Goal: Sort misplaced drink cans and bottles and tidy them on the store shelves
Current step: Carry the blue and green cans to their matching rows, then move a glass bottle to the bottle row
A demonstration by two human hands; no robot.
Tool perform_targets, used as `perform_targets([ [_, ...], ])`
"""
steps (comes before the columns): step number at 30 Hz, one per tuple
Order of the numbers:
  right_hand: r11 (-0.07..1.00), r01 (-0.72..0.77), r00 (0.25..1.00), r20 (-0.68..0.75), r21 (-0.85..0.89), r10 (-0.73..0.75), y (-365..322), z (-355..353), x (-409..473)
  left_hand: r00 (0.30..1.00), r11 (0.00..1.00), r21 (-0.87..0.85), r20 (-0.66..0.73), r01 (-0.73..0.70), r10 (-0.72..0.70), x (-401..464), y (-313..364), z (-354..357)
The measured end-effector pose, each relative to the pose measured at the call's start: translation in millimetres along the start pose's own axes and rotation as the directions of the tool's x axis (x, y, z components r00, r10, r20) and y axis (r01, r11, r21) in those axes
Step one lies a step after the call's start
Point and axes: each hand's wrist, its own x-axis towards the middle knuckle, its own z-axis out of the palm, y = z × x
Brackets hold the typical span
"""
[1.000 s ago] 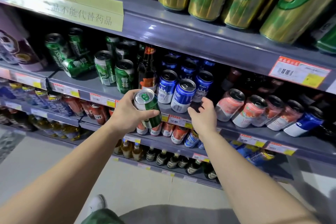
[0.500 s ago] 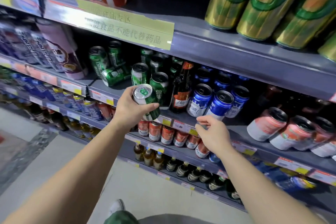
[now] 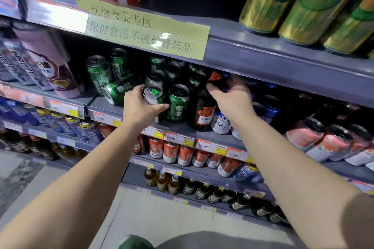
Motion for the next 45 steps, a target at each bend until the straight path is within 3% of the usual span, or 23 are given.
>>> perform_targets([
  [3,0.995,-0.014,0.996,0.086,0.103,0.006,-10.4,8.6,8.0,0.999,1.000,0.005,0.051,0.004,-0.004,5.2,-1.5,2.1],
  [7,1.000,0.026,0.992,0.126,-0.015,-0.024,-17.6,7.7,9.4,0.987,0.997,-0.033,0.143,0.077,-0.071,8.2,-6.1,-4.8],
  [10,0.999,0.047,0.991,0.123,0.013,-0.048,-13.1,0.0,-3.4,1.000,0.999,0.033,-0.001,-0.019,0.019,-11.7,-2.9,-10.2],
  [13,0.982,0.190,0.977,0.101,-0.013,-0.188,0.1,-7.0,-25.8,0.981,0.984,0.029,-0.075,-0.175,0.177,-46.1,14.1,-7.3],
  [18,0.950,0.302,0.950,0.060,0.081,-0.307,14.7,-21.9,-62.8,0.940,0.953,-0.042,0.155,-0.300,0.303,-77.4,52.3,6.0],
  [22,0.930,0.335,0.937,0.052,0.148,-0.346,9.1,-52.9,-81.8,0.852,0.924,-0.047,0.372,-0.379,0.368,-90.9,79.2,25.0],
  [28,0.939,0.284,0.955,0.026,0.193,-0.295,37.3,-133.4,-94.7,0.794,0.892,0.047,0.478,-0.450,0.375,-133.2,130.5,69.6],
  [37,0.965,0.196,0.966,-0.204,0.174,-0.160,147.3,-335.6,-121.4,0.611,0.835,-0.208,0.596,-0.509,0.521,-252.0,250.4,238.7],
  [41,0.974,0.181,0.917,-0.382,0.135,-0.118,180.7,-412.9,-125.6,0.525,0.809,-0.302,0.636,-0.504,0.565,-291.5,306.8,299.0],
  [45,0.979,0.116,0.829,-0.560,0.165,-0.003,210.5,-449.7,-121.0,0.518,0.814,-0.230,0.672,-0.533,0.529,-294.8,316.0,328.3],
])
